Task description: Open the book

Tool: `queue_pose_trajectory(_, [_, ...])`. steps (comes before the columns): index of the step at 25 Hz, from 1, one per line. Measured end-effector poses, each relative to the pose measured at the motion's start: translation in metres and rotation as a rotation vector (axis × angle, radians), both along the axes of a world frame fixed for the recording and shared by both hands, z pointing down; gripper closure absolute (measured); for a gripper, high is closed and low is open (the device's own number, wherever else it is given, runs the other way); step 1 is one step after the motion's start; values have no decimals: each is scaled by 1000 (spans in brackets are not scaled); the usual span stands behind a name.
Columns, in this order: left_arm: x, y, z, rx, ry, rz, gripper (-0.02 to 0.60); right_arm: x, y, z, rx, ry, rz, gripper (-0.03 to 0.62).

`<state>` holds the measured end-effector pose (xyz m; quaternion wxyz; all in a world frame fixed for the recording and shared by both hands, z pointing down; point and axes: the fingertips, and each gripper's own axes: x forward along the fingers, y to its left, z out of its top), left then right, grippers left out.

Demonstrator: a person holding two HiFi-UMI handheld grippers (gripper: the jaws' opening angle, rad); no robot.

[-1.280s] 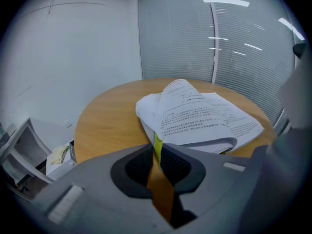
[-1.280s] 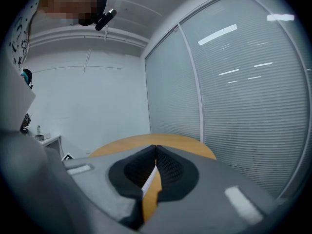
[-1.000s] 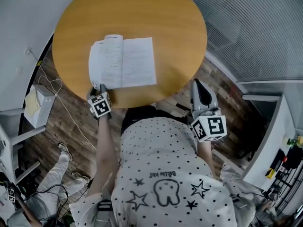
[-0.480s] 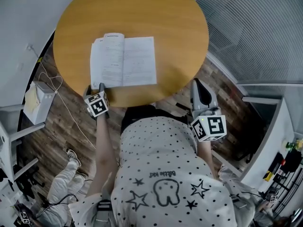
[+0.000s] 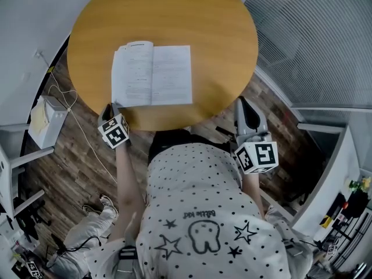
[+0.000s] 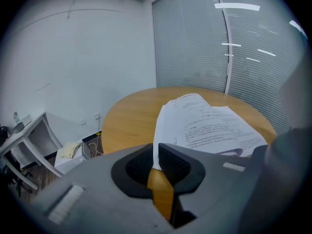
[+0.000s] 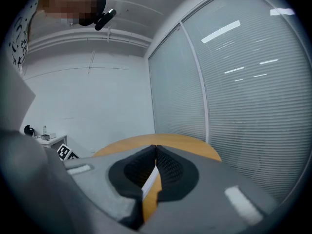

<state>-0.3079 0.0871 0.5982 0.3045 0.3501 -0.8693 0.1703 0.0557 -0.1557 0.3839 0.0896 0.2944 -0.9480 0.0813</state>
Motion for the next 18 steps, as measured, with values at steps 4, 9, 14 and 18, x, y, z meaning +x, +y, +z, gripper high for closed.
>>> queue_pose_trajectory(4, [5, -15, -23, 54, -30, 19, 571, 1, -2, -1, 0, -4, -14, 589])
queue_pose_trajectory(9, [17, -42, -55, 130, -62, 59, 571, 10, -8, -1, 2, -9, -20, 589])
queue_pose_trajectory(14, [21, -65, -91, 211, -105, 95, 571, 12, -13, -2, 8, -16, -17, 589])
queue_pose_trajectory(18, [31, -89, -119, 272, -132, 134, 571, 16, -19, 0, 8, -17, -13, 589])
